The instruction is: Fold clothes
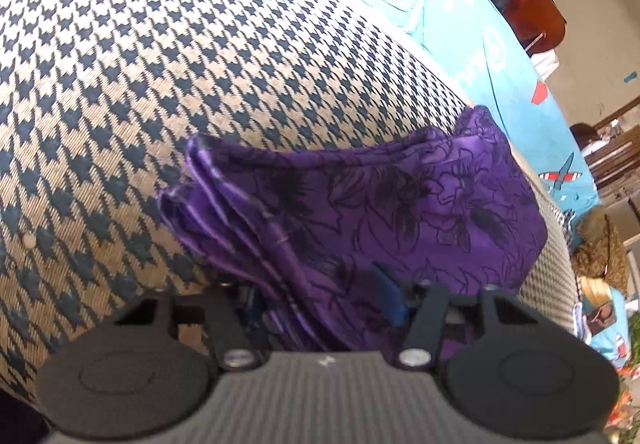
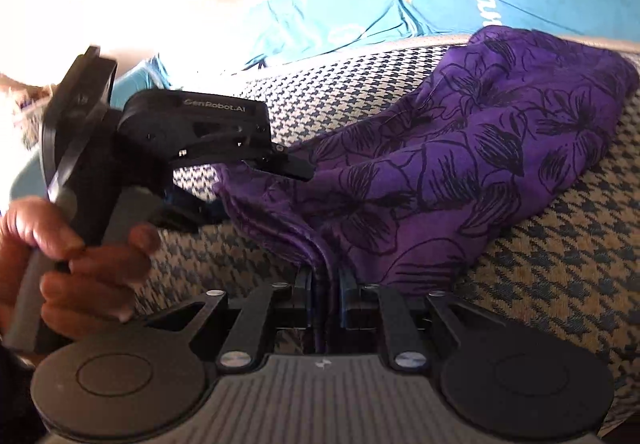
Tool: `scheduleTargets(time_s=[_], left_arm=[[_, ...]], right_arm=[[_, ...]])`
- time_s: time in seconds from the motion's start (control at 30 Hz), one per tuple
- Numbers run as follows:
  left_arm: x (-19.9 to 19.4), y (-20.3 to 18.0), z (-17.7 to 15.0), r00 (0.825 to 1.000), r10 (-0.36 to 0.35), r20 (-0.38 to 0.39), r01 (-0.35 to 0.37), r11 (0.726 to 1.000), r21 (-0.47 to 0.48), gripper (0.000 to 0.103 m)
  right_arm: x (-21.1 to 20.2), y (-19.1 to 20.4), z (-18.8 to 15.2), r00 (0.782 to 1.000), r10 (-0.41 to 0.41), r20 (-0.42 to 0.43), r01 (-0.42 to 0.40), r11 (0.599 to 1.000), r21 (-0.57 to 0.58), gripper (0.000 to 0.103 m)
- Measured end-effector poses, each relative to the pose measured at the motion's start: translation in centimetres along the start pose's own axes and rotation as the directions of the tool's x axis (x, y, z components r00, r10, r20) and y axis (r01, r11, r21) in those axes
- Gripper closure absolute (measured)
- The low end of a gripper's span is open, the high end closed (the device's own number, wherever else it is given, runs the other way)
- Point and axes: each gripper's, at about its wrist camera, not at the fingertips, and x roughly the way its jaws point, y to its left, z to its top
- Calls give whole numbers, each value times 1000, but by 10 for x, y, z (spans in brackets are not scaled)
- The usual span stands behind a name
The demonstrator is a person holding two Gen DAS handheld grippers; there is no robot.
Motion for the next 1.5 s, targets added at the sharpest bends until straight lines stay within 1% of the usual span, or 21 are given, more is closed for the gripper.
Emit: scheduleTargets(time_s=[0.1, 0.13, 0.17, 0.27, 0.37, 0.63, 0.73, 0.93, 1.0, 1.03, 1.1, 1.2, 1.23, 1.27, 1.3, 1.33, 1.37, 1.43, 1.47, 1.5], left_arm=[[-2, 3, 1, 1000, 6, 3, -6, 1000, 2, 55], [-2, 2, 1, 1000, 13, 4, -13, 1000, 9, 56], [-3, 2, 1, 1000, 18, 5, -19, 1000, 15, 57], [-2, 1, 2, 1000, 24, 4, -24, 1000, 18, 57], [1, -1, 4, 1000, 31, 3, -31, 999, 21, 59], [4, -6, 4, 999, 46, 0, -45, 998, 42, 60], [5, -7, 5, 999, 54, -3, -54, 997, 49, 62], [7, -11, 8, 998, 67, -20, -66, 997, 43, 62], [7, -12, 9, 997, 73, -28, -72, 997, 41, 62], [7, -12, 9, 997, 76, -32, -75, 996, 39, 62], [6, -13, 10, 996, 78, -39, -76, 996, 34, 62], [6, -13, 9, 996, 80, -42, -78, 996, 38, 62], [6, -13, 9, 996, 81, -40, -79, 996, 41, 62], [6, -13, 9, 996, 83, -35, -81, 996, 43, 62], [7, -13, 8, 996, 85, -30, -83, 995, 46, 59], [8, -14, 8, 996, 86, -24, -85, 995, 50, 58], [10, -15, 8, 996, 89, -19, -88, 994, 57, 57], [14, -20, 8, 995, 102, -5, -101, 991, 92, 57], [15, -23, 8, 994, 111, 2, -110, 987, 113, 59], [17, -26, 8, 993, 118, 10, -118, 984, 134, 63]], right_arm=[[4, 10, -4, 999, -44, 3, 44, 995, -93, 89], [5, 15, -6, 998, -59, 6, 60, 990, -129, 87], [6, 19, -8, 997, -75, 11, 76, 983, -165, 82], [12, 28, -12, 994, -110, 15, 110, 962, -251, 77], [15, 30, -15, 993, -118, 19, 118, 952, -281, 72], [19, 36, -15, 992, -123, 38, 129, 941, -314, 66], [20, 40, -16, 991, -122, 50, 132, 932, -337, 63], [23, 52, -22, 990, -119, 72, 138, 900, -414, 59], [26, 57, -25, 988, -130, 80, 152, 879, -452, 57], [29, 60, -28, 985, -145, 92, 172, 861, -479, 57], [34, 66, -32, 977, -175, 119, 212, 821, -530, 57], [41, 69, -36, 966, -207, 158, 260, 779, -570, 58], [43, 69, -36, 964, -209, 162, 264, 776, -573, 58], [43, 69, -35, 965, -207, 162, 263, 778, -571, 62], [44, 68, -34, 965, -205, 161, 261, 780, -568, 68], [45, 68, -32, 966, -203, 161, 259, 783, -566, 81], [45, 67, -31, 965, -206, 162, 261, 785, -561, 85], [44, 66, -28, 964, -211, 163, 266, 790, -552, 88], [43, 65, -26, 966, -205, 156, 257, 803, -537, 88], [42, 64, -23, 969, -195, 148, 245, 815, -525, 88]])
